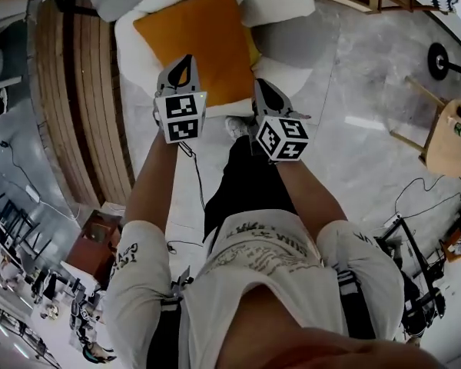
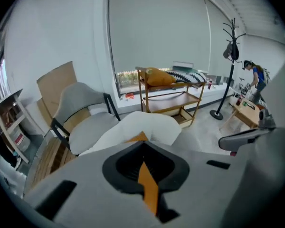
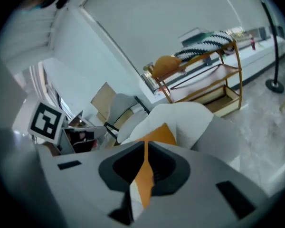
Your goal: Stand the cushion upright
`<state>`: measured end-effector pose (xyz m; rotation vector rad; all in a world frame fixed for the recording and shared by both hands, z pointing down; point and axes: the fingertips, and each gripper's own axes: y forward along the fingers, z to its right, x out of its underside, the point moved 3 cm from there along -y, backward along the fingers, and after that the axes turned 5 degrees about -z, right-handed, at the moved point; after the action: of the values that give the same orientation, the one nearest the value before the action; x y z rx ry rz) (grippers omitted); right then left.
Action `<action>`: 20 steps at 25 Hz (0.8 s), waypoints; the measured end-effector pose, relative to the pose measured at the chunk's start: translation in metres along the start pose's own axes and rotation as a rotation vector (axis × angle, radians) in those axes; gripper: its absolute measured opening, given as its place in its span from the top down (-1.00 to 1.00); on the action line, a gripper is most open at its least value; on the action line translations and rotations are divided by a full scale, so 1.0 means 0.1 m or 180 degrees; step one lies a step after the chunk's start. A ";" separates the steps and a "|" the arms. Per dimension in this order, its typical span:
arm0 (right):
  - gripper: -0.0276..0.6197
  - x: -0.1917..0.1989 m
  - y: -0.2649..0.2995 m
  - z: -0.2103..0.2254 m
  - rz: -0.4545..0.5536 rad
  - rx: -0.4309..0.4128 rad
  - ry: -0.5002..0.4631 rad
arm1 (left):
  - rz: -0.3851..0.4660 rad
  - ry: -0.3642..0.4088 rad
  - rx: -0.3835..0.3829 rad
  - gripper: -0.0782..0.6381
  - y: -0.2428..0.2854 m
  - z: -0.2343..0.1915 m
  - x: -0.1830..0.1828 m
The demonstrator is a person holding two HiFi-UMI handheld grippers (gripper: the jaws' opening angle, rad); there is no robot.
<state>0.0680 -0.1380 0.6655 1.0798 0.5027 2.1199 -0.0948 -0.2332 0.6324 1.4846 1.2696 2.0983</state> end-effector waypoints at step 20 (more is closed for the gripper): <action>0.48 2.05 1.37 1.34 -0.0620 -0.0078 0.1289 | -0.0869 0.1532 0.0067 0.60 2.22 -0.18 1.13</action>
<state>0.0373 -0.0784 0.9386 0.5579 0.7367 2.1645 -0.1043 -0.2972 0.8731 0.7700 1.5522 2.3269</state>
